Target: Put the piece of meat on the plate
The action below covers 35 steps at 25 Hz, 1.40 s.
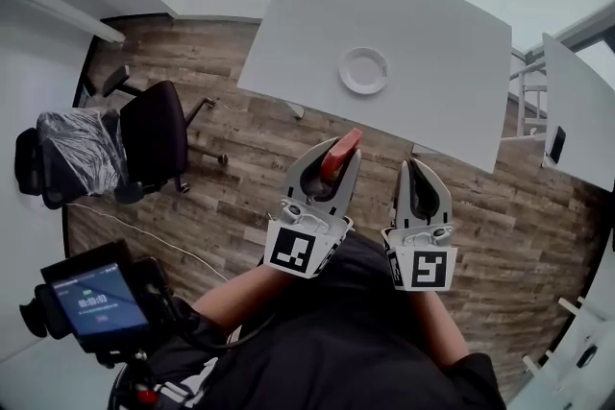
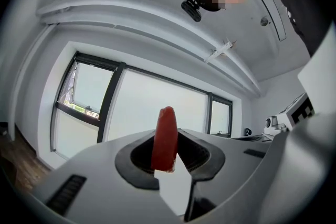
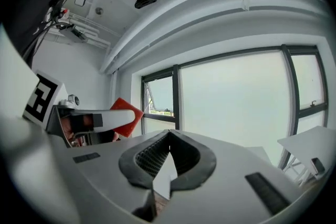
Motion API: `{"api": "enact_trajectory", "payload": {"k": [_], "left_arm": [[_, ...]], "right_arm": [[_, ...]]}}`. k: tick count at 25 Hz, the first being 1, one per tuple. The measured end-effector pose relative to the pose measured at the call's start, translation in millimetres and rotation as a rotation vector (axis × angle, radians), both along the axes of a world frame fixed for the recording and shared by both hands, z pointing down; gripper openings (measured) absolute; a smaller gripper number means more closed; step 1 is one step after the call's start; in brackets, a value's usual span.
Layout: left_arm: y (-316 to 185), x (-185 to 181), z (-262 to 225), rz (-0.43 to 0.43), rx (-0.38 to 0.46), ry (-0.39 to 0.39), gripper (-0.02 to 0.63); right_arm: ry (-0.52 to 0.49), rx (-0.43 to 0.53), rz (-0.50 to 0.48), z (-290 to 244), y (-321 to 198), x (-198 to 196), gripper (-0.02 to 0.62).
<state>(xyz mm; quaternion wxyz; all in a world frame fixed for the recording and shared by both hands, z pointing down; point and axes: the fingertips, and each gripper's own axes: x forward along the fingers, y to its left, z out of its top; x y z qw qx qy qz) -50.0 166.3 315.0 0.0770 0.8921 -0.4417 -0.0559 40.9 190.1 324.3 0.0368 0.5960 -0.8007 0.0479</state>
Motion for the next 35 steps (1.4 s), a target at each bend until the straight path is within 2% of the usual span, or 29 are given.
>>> {"api": "enact_trajectory", "payload": {"k": [10,16,25,31,35], "left_arm": [[-79,-4,-3,0.036,-0.035,0.008,0.097],[-155,-29,-5,0.047,-0.035,0.003,0.097],[-154,-27,2,0.084,-0.038,-0.031,0.097],[-155,-27,3,0.078,-0.041,-0.014,0.097],[-158,-31,9,0.076,-0.064,-0.026,0.097]], "right_arm": [[0.011,0.017,0.025,-17,-80,-5,0.008],[0.016,0.0,0.058,-16,-155,-22,0.008],[0.009,0.016,0.11,-7,-151,-18,0.008],[0.009,-0.019,0.108,3,-152,-13,0.008],[0.017,-0.012,0.072,1,-156,-23,0.008]]}}
